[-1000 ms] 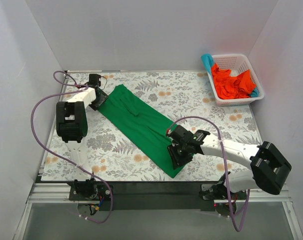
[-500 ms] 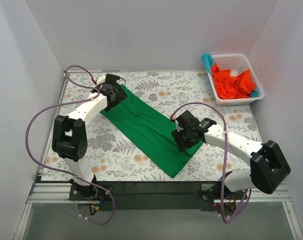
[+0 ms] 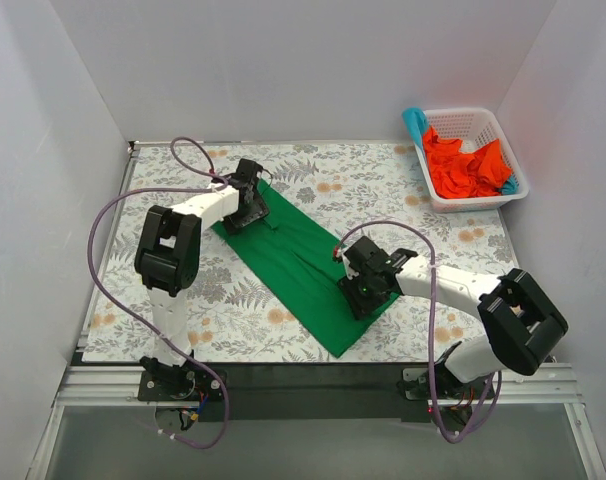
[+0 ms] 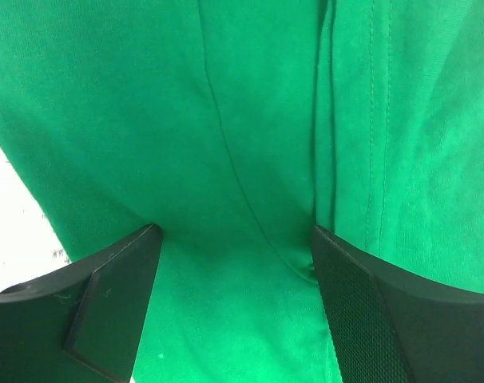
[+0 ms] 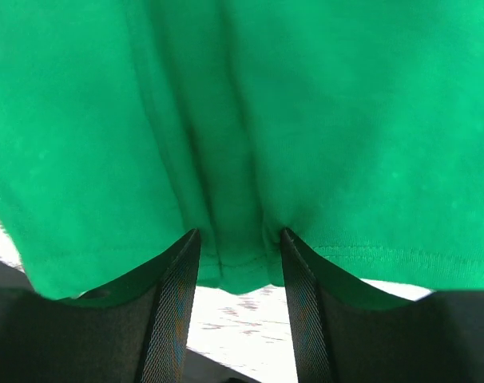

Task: Fold and stack the t-shirts
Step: Fold the tshirt

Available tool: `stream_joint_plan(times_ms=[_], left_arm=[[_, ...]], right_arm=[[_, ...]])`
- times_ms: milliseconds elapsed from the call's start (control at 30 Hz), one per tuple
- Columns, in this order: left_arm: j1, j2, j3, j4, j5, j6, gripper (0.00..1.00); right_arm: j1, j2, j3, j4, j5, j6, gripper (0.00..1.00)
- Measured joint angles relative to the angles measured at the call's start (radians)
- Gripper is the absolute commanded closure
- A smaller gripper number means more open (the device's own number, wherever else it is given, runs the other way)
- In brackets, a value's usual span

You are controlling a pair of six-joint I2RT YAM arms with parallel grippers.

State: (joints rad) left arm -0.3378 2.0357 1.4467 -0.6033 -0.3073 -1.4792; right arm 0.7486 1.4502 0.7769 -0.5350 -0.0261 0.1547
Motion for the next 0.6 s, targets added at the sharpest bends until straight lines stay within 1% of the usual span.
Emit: stream_joint_plan(times_ms=[67,133,233,367,433,600], left_arm=[[0.000,0.030,0.045,-0.026,-0.009,0.017,0.26],[0.000,0.083,0.120,-0.059,-0.027,0.044,0.26],[0.000,0.206,0.309,-0.127,-0.053,0.101,0.22],[-0.001,0.354,0.558,-0.199,-0.052,0.171,0.22],[-0.002,0.389,0.617,-0.206,-0.046,0.201,0.22],[-0.003,0.433,0.691,-0.201,-0.018,0.261,0.22]], right_arm=[[0.052,-0.002,-0.002,0.012,-0.006,0.028,0.49],[0.122,0.008,0.003,0.023,-0.037,0.063,0.49],[0.223,0.055,0.043,0.039,-0.095,0.116,0.49],[0.322,0.167,0.148,0.066,-0.157,0.160,0.49],[0.346,0.224,0.206,0.074,-0.179,0.170,0.49],[0.356,0.299,0.285,0.071,-0.207,0.187,0.49]])
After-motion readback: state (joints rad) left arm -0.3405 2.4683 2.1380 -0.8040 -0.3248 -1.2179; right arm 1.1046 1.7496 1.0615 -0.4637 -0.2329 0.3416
